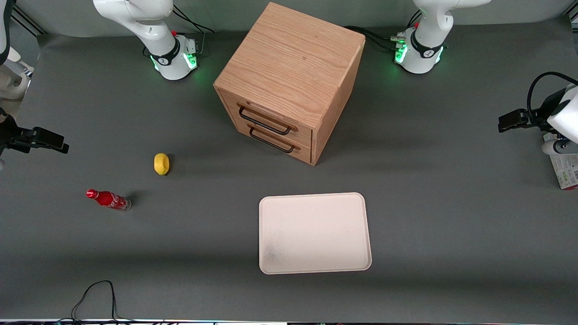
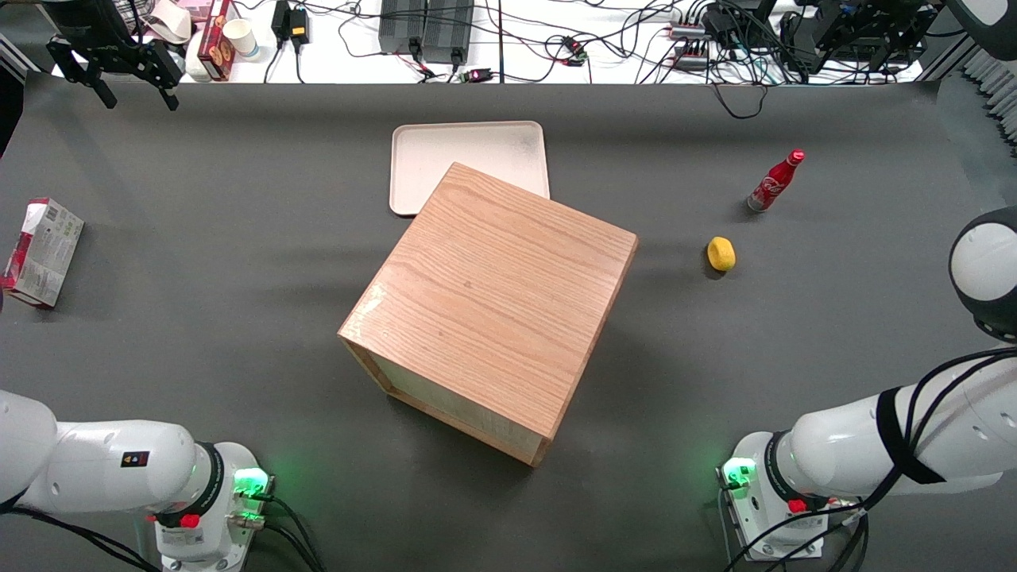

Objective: Place red cookie box on tray

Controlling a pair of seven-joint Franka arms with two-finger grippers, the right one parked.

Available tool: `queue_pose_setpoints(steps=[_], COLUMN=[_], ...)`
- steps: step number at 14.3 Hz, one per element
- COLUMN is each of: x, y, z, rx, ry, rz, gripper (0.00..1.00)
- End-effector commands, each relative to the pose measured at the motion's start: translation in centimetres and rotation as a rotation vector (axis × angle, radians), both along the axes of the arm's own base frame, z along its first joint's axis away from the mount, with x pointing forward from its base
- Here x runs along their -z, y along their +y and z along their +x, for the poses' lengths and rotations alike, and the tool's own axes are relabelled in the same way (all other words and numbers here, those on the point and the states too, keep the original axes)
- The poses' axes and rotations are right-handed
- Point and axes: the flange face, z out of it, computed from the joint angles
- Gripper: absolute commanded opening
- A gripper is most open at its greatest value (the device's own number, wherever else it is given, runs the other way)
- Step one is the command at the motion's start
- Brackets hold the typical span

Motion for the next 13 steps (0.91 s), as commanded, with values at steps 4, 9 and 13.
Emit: queue_pose_setpoints(steps=[4, 9, 13], x=[-0.72, -0.8, -0.91], y=[-0.13, 0.2, 0.86], z=[0.68, 0.7, 0.62], rx=[-0.014, -0.014, -0.02], ry=[0.009, 0.006, 0.009], rz=[-0.002, 0.004, 0.015], gripper=[1.0, 1.0, 1.0])
